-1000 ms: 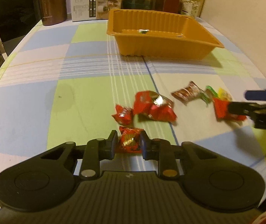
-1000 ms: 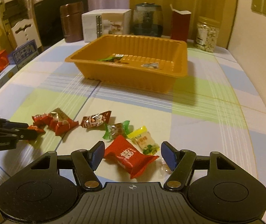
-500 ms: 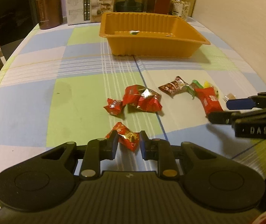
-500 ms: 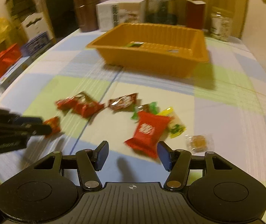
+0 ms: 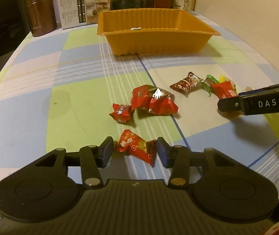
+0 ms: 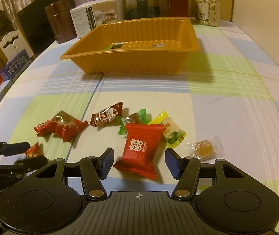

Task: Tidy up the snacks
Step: 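Grasp the red square printed candy with the right tool while the left tool holds its candy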

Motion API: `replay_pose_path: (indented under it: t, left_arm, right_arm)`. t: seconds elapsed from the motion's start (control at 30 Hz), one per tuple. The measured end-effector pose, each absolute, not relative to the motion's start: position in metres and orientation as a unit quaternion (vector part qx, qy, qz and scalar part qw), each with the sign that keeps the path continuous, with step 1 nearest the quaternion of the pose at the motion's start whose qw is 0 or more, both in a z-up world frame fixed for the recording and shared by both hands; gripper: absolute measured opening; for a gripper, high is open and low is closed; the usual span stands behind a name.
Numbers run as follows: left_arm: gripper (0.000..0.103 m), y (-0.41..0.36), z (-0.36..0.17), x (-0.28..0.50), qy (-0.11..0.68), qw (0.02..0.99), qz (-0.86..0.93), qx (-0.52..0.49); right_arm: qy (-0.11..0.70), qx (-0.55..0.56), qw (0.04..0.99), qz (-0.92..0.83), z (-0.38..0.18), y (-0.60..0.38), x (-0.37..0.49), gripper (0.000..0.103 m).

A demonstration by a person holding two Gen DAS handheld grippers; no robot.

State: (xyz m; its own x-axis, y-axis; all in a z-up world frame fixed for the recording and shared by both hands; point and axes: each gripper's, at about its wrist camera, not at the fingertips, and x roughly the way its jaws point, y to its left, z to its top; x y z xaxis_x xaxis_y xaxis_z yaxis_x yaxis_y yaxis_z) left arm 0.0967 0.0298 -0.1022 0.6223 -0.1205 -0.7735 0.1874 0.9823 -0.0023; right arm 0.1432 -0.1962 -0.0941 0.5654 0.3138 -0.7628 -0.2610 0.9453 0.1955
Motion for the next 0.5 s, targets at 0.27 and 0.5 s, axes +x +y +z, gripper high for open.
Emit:
replay_pose_path:
  t: [0.27,0.5]
  left_arm:
    - [0.03,0.0209,-0.1013,0.0938,0.428,0.897,-0.087,0.061]
    - [0.027,0.0211,-0.0962,0.0866,0.431,0.898,-0.083,0.042]
  right_arm:
    - [0.43,-0.001,0.89,0.151,-0.0959,-0.1864,0.1432,0.046]
    - [0.43,-0.005,0.891,0.144,-0.0943,-0.188,0.1347,0.028]
